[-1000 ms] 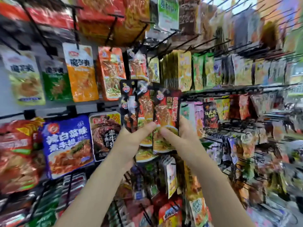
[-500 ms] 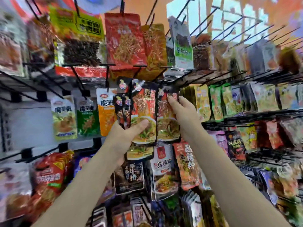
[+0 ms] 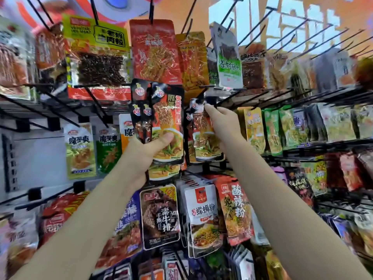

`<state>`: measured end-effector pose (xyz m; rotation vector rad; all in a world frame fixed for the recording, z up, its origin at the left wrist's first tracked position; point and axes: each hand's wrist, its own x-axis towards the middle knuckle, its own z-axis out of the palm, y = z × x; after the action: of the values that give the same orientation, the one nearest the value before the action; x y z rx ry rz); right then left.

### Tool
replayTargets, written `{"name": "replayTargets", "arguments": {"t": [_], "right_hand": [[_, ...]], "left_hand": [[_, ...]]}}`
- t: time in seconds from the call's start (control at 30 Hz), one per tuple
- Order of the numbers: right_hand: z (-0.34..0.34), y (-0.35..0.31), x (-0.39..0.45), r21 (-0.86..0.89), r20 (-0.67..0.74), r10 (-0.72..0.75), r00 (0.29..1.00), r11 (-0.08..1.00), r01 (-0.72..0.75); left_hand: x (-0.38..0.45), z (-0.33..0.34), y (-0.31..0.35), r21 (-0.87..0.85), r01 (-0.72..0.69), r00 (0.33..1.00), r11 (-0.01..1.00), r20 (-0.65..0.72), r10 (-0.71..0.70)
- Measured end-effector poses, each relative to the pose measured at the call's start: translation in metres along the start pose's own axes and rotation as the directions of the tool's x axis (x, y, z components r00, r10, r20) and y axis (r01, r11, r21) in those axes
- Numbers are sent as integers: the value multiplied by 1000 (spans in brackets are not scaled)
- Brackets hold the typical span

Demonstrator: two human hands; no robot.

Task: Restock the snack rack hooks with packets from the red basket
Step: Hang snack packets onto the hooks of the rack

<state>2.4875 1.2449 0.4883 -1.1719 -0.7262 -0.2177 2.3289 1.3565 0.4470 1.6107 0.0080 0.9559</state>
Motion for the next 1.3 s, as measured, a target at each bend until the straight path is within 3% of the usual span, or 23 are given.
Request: {"name": "replayTargets", "arguments": {"t": [0.3,0.47,0.6,0.67,0.87,1.0,1.13,1.3], "right_hand": [[-7,2,2,-61,27,15,1000,998,-13],[-9,4,-3,-181,-142,-228,963,963,201],[3,-4,-33,-61,124,-290,949,952,299],[9,-1,-37,-46,177,-309,934,946,321],[-5,6,-10,-74,56,-128,990,989,132],[-1,5,0,-84,36,-47,998,995,50],[2,-2,5,-82,28,-32,999,996,34],[-4,-1,7,-115,31,-48,998,992,51]], "left_hand": [[3,8,-5,7,-32,999,999,26,32],[10,6,-7,4,-50,998,999,38,50],[10,9,-8,14,-25,997,1000,71,24],[9,11,-8,30,-32,996,999,83,29],[13,1,-4,124,54,995,991,-90,-43],[29,-11,-16,137,50,993,989,-116,-34],[31,-10,-17,47,120,991,992,-59,-117],[12,3,-1,44,61,997,997,34,-63]]}}
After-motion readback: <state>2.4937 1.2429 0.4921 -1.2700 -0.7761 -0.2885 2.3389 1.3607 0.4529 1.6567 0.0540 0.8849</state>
